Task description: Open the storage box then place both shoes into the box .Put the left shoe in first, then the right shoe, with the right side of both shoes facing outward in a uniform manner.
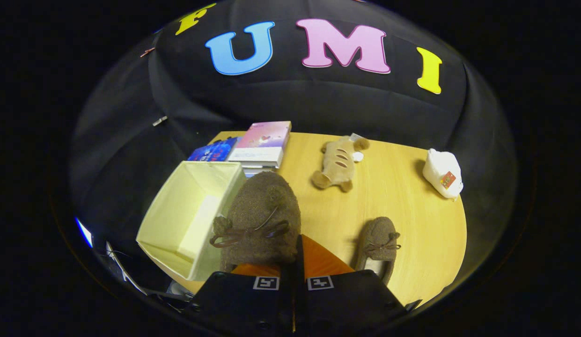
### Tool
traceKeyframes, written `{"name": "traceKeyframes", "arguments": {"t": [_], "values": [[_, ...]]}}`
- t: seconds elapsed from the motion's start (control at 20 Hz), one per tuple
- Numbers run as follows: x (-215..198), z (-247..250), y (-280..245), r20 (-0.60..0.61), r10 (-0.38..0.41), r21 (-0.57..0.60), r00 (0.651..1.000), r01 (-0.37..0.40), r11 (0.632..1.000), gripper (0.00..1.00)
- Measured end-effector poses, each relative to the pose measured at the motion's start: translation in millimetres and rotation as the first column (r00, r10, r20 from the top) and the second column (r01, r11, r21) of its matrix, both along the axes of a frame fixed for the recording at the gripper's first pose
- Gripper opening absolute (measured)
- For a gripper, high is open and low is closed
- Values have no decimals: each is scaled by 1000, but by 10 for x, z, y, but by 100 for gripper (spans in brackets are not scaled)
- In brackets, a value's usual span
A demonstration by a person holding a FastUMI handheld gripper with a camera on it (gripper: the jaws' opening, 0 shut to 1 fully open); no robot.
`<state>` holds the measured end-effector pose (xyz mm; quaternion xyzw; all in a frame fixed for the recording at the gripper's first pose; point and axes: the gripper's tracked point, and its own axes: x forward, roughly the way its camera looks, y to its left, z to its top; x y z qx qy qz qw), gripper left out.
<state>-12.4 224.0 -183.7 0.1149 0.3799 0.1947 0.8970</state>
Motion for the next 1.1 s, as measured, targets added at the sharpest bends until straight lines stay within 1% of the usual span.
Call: {"name": "traceKeyframes", "arguments": {"t": [0.15,0.3,0.4,0.55,0.65,0.7,0.8,1.0,1.1], "values": [[75,278,348,6,24,47,1000,-24,999,7],[109,419,777,-12,45,94,999,-44,995,7],[125,441,1072,-36,63,110,997,-58,992,7],[165,392,1532,-96,66,139,993,-53,989,7],[232,287,1772,-112,67,113,992,-54,992,7],[254,191,1873,-118,69,82,991,-60,995,7],[248,-25,2060,-162,63,32,985,-58,998,7],[245,-407,2369,-250,62,-14,966,-68,998,7],[237,-613,2448,-289,48,-50,956,-66,997,7]]}}
